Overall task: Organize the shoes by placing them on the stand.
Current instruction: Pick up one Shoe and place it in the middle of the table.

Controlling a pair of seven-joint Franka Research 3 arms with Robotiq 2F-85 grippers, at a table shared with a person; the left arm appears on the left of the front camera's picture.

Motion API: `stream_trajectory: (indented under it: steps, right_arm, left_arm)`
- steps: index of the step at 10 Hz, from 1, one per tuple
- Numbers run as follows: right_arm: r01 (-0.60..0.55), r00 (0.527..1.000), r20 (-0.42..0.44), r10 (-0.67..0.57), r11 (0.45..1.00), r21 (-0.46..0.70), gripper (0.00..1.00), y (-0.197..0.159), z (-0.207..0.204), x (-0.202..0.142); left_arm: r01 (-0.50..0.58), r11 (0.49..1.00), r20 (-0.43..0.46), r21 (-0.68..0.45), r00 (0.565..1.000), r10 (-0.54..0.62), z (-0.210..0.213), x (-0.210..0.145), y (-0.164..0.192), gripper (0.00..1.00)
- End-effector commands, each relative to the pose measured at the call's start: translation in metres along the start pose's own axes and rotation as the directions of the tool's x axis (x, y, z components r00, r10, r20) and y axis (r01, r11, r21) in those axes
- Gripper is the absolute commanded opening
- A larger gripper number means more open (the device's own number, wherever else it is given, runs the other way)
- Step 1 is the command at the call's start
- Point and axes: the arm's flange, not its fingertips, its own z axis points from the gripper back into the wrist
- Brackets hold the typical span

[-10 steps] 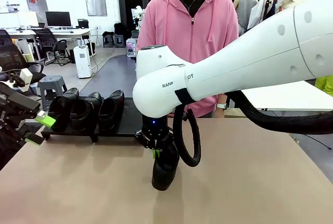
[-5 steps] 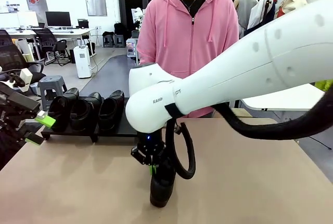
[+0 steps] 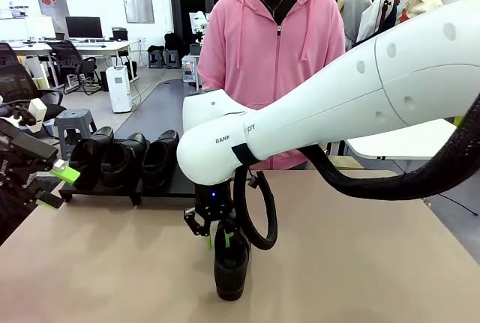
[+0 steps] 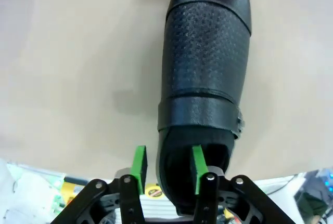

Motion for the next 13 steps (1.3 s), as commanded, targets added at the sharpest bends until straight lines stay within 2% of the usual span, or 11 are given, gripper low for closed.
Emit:
stream_trajectory:
  steps: [1, 2, 4, 5, 6, 7, 8, 9, 10, 11, 13]
  right_arm:
    - [-0.057, 0.998, 0.030, 0.054, 0.994, 0.089, 1.00, -0.051, 0.041, -0.036]
    - [-0.050, 0.998, 0.037, 0.046, 0.992, 0.116, 1.00, -0.088, 0.072, -0.060]
    - [-0.049, 0.998, -0.016, 0.054, 0.977, 0.208, 1.00, -0.176, 0.118, -0.103]
    - [-0.077, 0.996, -0.026, 0.090, 0.942, 0.327, 1.00, -0.231, 0.131, -0.125]
    - [-0.048, 0.998, -0.015, 0.060, 0.908, 0.417, 1.00, -0.273, 0.133, -0.143]
    - [-0.038, 0.999, 0.018, 0.033, 0.869, 0.494, 1.00, -0.307, 0.130, -0.161]
    - [-0.044, 0.995, 0.095, -0.014, 0.812, 0.582, 1.00, -0.348, 0.120, -0.178]
    - [-0.068, 0.978, 0.195, -0.081, 0.754, 0.653, 1.00, -0.377, 0.104, -0.194]
    - [-0.071, 0.943, 0.282, -0.176, 0.723, 0.687, 1.00, -0.405, 0.085, -0.206]
    - [-0.121, 0.903, 0.372, -0.216, 0.703, 0.701, 1.00, -0.426, 0.065, -0.216]
    - [-0.144, 0.872, 0.424, -0.242, 0.702, 0.697, 1.00, -0.445, 0.026, -0.229]
  left_arm:
    - [0.020, 0.999, 0.011, -0.028, 1.000, -0.020, 0.001, 0.000, 0.000, 1.00]
    - [0.020, 0.999, 0.011, -0.028, 1.000, -0.020, 0.001, 0.000, 0.000, 1.00]
    - [0.020, 0.999, 0.011, -0.028, 1.000, -0.020, 0.001, 0.000, 0.000, 1.00]
    - [0.020, 0.999, 0.011, -0.028, 1.000, -0.020, 0.001, 0.000, 0.000, 1.00]
    - [0.020, 0.999, 0.011, -0.028, 1.000, -0.020, 0.001, 0.000, 0.000, 1.00]
    - [0.020, 0.999, 0.011, -0.028, 1.000, -0.020, 0.001, 0.000, 0.000, 1.00]
    - [0.020, 0.999, 0.011, -0.028, 1.000, -0.020, 0.001, 0.000, 0.000, 1.00]
    - [0.020, 0.999, 0.011, -0.028, 1.000, -0.020, 0.001, 0.000, 0.000, 1.00]
    - [0.020, 0.999, 0.011, -0.028, 1.000, -0.020, 0.001, 0.000, 0.000, 1.00]
    - [0.020, 0.999, 0.011, -0.028, 1.000, -0.020, 0.001, 0.000, 0.000, 1.00]
    - [0.020, 0.999, 0.011, -0.028, 1.000, -0.020, 0.001, 0.000, 0.000, 1.00]
